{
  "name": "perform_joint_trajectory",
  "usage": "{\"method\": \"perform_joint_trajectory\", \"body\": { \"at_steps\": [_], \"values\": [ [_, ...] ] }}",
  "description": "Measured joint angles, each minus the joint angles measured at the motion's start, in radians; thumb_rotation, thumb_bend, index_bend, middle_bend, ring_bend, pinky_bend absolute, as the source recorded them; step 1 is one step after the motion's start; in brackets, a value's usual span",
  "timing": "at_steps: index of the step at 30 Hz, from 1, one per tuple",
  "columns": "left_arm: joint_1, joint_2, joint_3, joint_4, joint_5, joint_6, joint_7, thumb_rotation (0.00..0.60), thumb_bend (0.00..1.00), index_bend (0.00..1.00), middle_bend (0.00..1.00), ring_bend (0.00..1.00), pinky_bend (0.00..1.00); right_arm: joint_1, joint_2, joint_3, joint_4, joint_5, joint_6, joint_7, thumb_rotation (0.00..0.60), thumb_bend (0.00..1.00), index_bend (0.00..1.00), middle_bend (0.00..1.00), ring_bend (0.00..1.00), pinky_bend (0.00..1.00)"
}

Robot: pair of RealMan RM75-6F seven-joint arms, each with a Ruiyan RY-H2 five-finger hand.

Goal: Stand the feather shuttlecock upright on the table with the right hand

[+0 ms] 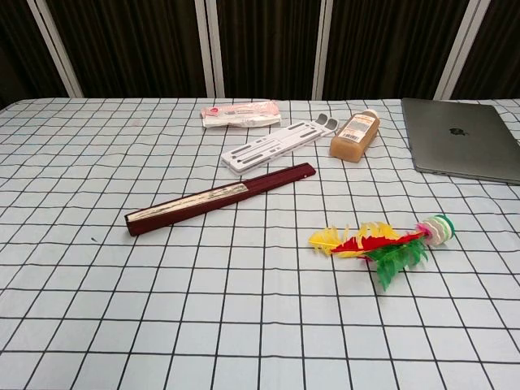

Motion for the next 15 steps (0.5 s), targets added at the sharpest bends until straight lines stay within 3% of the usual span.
{"method": "perform_joint_trajectory", "body": {
  "at_steps": [10, 15],
  "values": [
    [0.001, 0.000, 0.002, -0.001, 0.005, 0.003, -0.001, 0.600, 0.00, 0.00, 0.00, 0.00, 0.00, 0.035, -0.013, 0.015, -0.015, -0.005, -0.034, 0.030, 0.600, 0.41, 0.01, 0.00, 0.00, 0.00],
    [-0.001, 0.000, 0.001, -0.001, 0.002, -0.002, -0.002, 0.600, 0.00, 0.00, 0.00, 0.00, 0.00, 0.103, -0.031, 0.029, -0.082, -0.019, -0.117, 0.061, 0.600, 0.41, 0.24, 0.06, 0.00, 0.00]
  ]
}}
